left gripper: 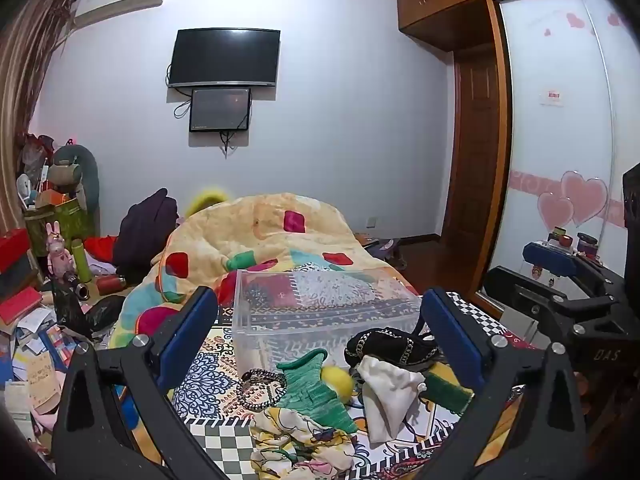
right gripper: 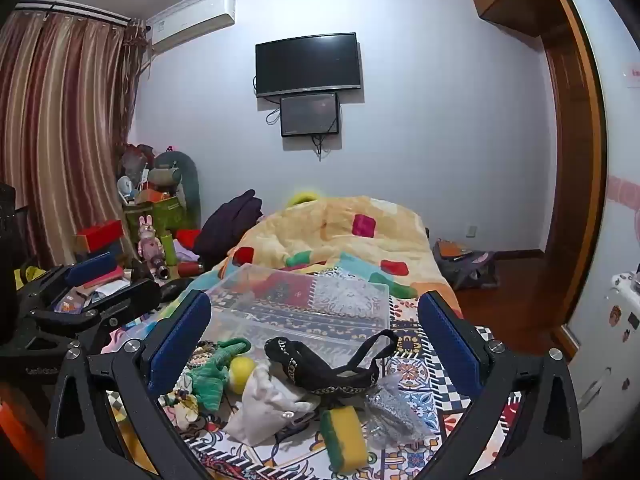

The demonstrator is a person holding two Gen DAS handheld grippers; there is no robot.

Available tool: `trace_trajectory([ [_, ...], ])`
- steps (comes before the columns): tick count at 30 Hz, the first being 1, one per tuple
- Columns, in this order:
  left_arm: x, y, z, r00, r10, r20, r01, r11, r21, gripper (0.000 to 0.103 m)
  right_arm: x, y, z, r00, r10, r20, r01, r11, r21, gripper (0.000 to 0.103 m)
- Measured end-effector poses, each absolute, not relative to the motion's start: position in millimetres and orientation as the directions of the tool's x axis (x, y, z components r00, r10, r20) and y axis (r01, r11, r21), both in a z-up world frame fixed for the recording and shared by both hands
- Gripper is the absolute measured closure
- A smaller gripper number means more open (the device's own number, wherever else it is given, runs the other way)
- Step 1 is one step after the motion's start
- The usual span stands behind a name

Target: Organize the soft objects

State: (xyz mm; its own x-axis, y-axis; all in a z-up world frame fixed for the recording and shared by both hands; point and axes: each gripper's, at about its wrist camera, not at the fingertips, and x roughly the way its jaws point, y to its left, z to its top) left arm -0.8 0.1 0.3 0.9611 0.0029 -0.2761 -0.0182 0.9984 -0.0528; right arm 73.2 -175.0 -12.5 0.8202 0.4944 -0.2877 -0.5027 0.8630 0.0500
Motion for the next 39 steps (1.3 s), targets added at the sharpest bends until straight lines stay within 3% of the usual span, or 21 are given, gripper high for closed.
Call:
trace_trajectory([
  [39, -1.9, -1.0, 0.9, 0.964, 0.004, -0.266, -0.016, 0.999, -0.042, 0.000, 73.1, -180.7, -13.4, 0.817, 0.501, -0.285, -0.496, 0.863, 0.097, 0.000],
])
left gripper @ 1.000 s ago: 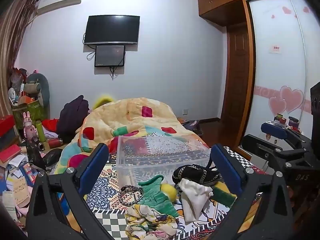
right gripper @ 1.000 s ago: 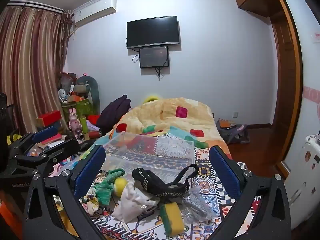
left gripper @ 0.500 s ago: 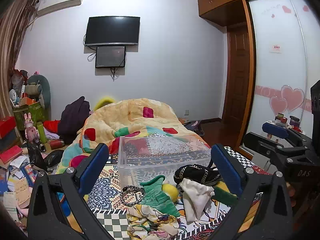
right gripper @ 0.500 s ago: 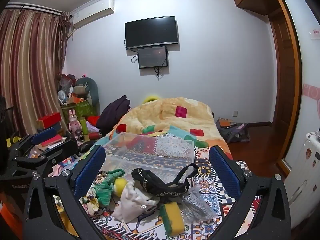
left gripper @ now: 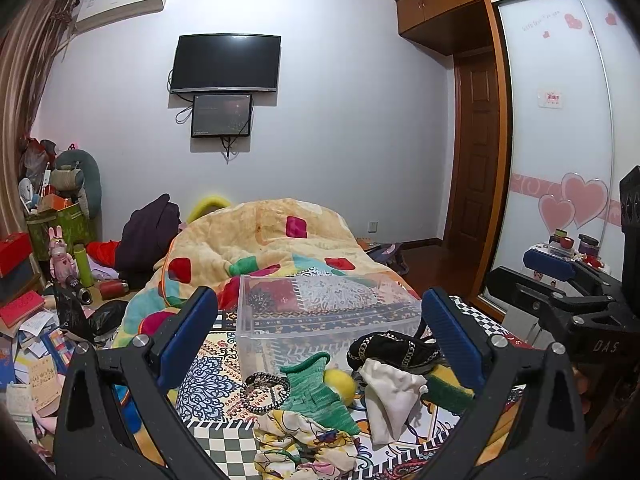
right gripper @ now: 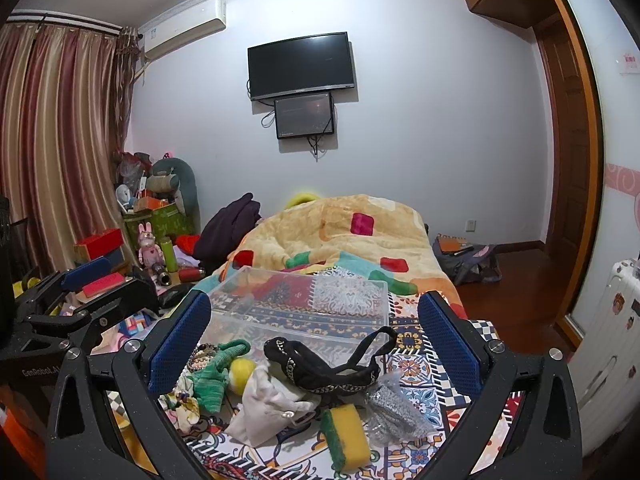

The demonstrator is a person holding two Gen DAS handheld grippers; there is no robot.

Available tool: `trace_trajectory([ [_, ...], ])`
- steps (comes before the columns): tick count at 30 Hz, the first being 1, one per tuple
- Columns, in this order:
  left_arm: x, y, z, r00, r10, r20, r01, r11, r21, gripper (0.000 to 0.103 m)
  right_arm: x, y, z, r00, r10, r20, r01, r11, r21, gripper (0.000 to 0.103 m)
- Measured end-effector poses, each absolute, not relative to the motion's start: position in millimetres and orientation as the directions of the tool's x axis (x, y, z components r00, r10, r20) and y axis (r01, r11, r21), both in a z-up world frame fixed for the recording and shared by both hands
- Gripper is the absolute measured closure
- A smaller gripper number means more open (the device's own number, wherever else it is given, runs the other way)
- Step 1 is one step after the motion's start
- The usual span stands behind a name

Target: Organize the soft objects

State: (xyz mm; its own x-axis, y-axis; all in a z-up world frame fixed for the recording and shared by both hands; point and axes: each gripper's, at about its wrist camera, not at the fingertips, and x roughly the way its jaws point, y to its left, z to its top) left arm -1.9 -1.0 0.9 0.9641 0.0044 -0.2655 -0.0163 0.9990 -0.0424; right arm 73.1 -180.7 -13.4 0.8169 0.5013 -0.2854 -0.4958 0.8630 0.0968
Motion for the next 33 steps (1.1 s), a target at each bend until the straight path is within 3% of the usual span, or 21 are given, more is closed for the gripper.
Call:
trace_trajectory([
  [33, -4.2, 0.2, 3.7, 0.964, 0.004, -0.267, -0.016, 0.999, -0.043, 0.000, 71.0, -178.2, -14.2, 0.812, 0.509, -0.286, -0.502, 0.859, 0.104, 0.000],
])
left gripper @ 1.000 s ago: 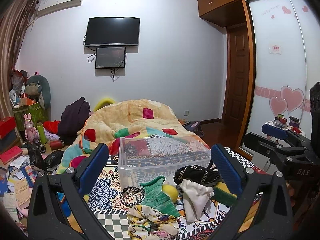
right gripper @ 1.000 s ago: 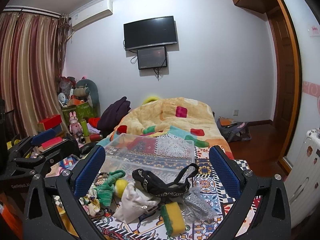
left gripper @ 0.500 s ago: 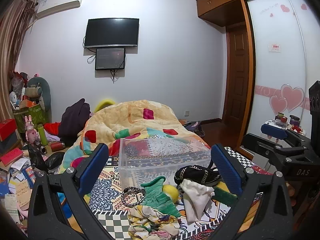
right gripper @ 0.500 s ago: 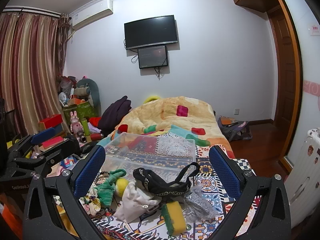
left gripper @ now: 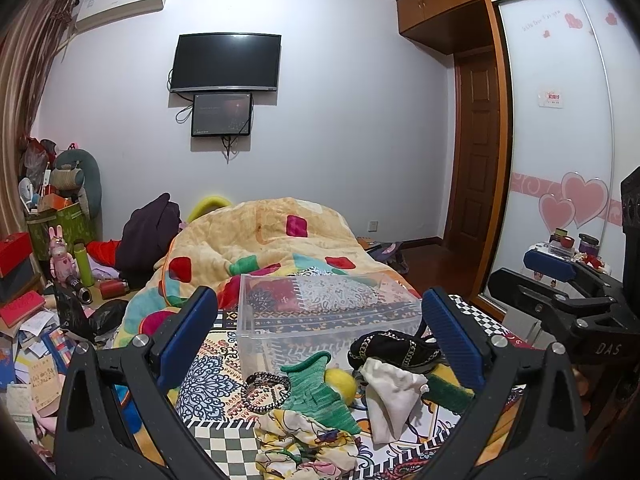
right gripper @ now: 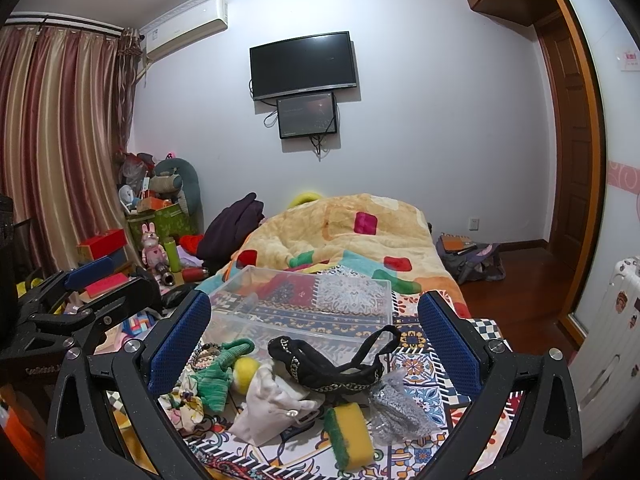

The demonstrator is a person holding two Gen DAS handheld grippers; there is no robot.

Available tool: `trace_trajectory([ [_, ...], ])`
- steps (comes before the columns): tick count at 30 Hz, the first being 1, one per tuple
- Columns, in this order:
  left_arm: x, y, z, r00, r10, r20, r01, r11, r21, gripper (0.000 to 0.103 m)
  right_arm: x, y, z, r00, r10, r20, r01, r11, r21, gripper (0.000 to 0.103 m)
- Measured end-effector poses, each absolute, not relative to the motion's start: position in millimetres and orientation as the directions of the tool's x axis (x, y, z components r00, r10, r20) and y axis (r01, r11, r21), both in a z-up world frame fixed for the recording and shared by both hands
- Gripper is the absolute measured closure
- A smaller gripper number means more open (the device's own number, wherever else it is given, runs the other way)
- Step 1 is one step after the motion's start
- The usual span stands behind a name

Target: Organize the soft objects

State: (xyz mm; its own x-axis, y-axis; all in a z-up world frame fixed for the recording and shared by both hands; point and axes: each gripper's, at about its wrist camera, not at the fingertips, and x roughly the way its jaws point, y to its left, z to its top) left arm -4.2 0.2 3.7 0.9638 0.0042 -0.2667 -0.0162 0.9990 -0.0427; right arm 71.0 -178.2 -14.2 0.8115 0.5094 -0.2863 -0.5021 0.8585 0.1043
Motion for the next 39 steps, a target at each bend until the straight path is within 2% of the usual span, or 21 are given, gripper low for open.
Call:
trace_trajectory([
  [17, -4.2, 1.6, 2.4, 0.962, 0.003, -0.273, -0.016, 0.999, -0.047, 0.000, 70.1, -177.8, -13.8, 0.809, 0.512, -0.288, -0.505, 0.857, 0.103, 0.000],
  [22, 0.1, 2.0, -1.1, 0.955, -0.012, -0.298, -0.004, 0.999, -0.053, 0.000, 75.7, -178.6, -16.9, 0.786, 0.528, -0.322, -0.516, 0.847, 0.129, 0.000],
  [36, 24.3, 13.2, -75.1, 0.805, -0.075, -0.588, 0.026, 0.996, -0.091, 0.000, 93.1, -188.2, -81.1, 0.675, 0.483, -0.557, -0.469, 0.864, 0.181, 0.000],
  [39, 26.9, 16.7, -92.8, 0.763, -0.076, -0.642, 0.014, 0.995, -0.102, 0.000, 93.8, -187.5, -89.0, 0.657, 0.469, -0.590, -0.464, 0.868, 0.173, 0.007],
])
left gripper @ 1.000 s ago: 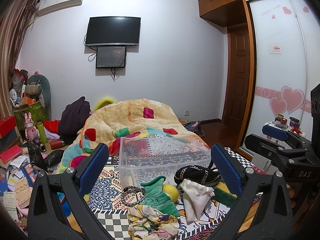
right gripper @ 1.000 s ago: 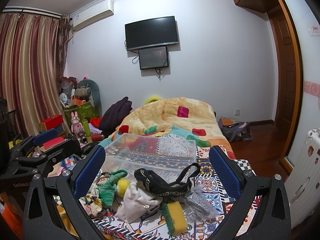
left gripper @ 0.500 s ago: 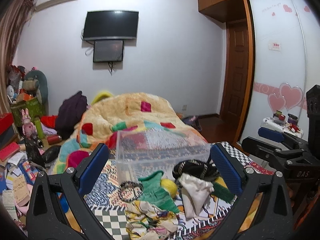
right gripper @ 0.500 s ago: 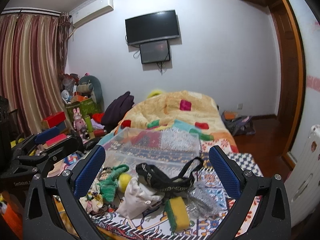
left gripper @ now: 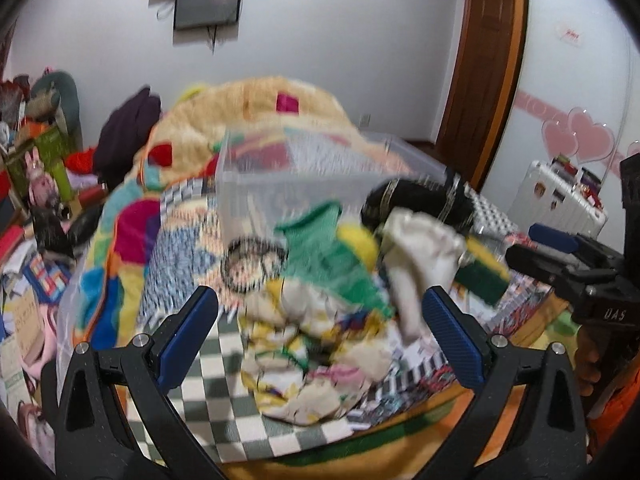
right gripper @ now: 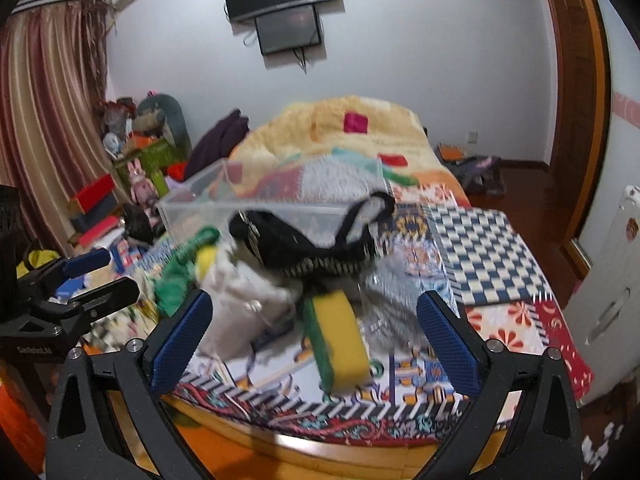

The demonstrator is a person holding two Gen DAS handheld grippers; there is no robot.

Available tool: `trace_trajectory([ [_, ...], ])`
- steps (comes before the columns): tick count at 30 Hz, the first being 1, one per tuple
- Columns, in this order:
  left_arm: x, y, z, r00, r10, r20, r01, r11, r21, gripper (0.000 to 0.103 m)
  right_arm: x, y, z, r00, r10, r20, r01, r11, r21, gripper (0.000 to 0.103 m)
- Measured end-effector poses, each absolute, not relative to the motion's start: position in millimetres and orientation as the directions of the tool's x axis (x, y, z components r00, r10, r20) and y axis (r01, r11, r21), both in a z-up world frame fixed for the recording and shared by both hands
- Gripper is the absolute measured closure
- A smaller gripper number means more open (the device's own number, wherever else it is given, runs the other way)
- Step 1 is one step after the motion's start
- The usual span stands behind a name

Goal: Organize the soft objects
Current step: 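Grasp the yellow-green sponge with right tool while left tool grasps the floral scrunchie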

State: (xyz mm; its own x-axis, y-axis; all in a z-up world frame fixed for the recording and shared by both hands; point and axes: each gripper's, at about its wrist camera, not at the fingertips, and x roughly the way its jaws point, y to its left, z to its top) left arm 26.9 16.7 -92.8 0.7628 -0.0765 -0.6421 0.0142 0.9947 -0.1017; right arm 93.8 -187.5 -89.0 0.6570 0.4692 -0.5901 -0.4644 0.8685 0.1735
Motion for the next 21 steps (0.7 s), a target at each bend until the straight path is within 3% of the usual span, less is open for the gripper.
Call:
trace_trajectory([
  [7, 26.9, 25.9, -117.6, 0.718, -0.090, -0.690, -0.006, 0.991, -0.136, 0.001, 97.2, -188.6, -102.7, 0.607, 0.475, -0.637, -0.473, 0.860, 0.191, 0.033],
  [10, 27.9, 26.9, -123.7, 0.699, -0.105, -0.707, 0.002, 0.989, -0.145, 0.019, 98.0, -183.8, -108.4, 0.587, 0.473, -0.657, -0.480, 0.857, 0.189, 0.045],
  [15, 25.0, 29.1, -123.6, 0.707, -0.097, -0.700, 0.003, 0.991, -0.133, 0.032, 97.5, -179.7, -115.0, 0.581, 0.450, -0.678, -0.477, 0.864, 0.165, 0.054],
  [19, 21.6, 33.6, -122.8, 0.711, -0.084, -0.698, -0.002, 0.993, -0.121, 0.056, 97.9, -181.7, -115.4, 0.585, 0.447, -0.677, -0.477, 0.864, 0.158, 0.079],
  [21, 19.8, 37.3, -122.0, 0.709, -0.090, -0.700, 0.001, 0.992, -0.127, 0.065, 96.8, -182.7, -114.5, 0.584, 0.456, -0.671, -0.481, 0.861, 0.166, 0.079],
])
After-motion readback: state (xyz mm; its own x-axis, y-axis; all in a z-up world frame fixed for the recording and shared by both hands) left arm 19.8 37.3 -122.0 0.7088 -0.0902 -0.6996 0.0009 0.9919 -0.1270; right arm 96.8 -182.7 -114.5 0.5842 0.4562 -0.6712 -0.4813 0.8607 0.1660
